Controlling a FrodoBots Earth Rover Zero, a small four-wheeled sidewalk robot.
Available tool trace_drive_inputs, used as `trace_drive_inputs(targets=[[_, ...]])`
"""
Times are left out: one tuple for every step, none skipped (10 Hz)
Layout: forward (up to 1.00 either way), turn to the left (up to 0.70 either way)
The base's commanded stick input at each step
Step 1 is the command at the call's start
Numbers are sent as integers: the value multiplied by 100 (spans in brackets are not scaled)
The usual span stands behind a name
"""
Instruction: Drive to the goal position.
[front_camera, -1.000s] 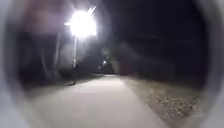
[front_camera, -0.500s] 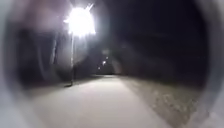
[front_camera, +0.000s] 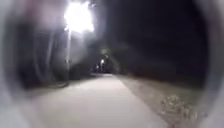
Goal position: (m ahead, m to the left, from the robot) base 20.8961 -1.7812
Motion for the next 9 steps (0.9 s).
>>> trace_drive_inputs(targets=[[100, 0], [100, 0], [100, 0], [100, 0], [100, 25], [100, 10], [100, 0], [100, 0], [100, 0]])
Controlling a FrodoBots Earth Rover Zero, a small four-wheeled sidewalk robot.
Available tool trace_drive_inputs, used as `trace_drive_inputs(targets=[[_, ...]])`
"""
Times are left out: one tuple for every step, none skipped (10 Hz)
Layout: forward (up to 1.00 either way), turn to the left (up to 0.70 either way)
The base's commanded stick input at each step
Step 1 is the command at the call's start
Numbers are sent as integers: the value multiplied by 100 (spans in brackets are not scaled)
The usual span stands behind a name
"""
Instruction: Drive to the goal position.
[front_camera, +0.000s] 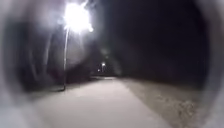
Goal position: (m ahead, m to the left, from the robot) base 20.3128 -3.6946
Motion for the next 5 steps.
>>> trace_drive_inputs(targets=[[100, 0], [100, 0], [100, 0], [100, 0], [100, 0]])
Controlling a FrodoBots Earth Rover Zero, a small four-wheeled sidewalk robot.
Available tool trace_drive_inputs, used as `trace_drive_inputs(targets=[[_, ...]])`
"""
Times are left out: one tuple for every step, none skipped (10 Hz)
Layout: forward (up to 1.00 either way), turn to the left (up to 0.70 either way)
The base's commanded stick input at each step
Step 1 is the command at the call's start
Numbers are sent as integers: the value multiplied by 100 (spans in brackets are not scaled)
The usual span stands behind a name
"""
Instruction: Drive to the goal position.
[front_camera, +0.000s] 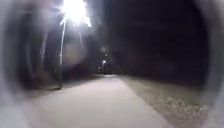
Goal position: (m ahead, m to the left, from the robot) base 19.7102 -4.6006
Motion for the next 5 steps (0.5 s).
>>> trace_drive_inputs(targets=[[100, 0], [100, 0], [100, 0], [100, 0], [100, 0]])
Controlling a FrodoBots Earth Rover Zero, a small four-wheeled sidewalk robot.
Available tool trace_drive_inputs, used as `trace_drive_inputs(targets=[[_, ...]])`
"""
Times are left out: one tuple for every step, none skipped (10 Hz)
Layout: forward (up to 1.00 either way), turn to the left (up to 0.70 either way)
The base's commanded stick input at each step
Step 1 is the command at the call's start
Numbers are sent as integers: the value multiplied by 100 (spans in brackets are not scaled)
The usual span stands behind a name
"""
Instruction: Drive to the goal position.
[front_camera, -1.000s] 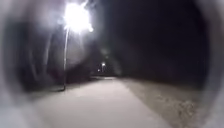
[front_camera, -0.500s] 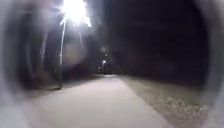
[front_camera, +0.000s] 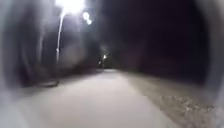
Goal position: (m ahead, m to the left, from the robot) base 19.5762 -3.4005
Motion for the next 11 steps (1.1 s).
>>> trace_drive_inputs(targets=[[100, 0], [100, 0], [100, 0], [100, 0], [100, 0], [100, 0], [100, 5], [100, 17], [100, 23], [100, 8], [100, 0]])
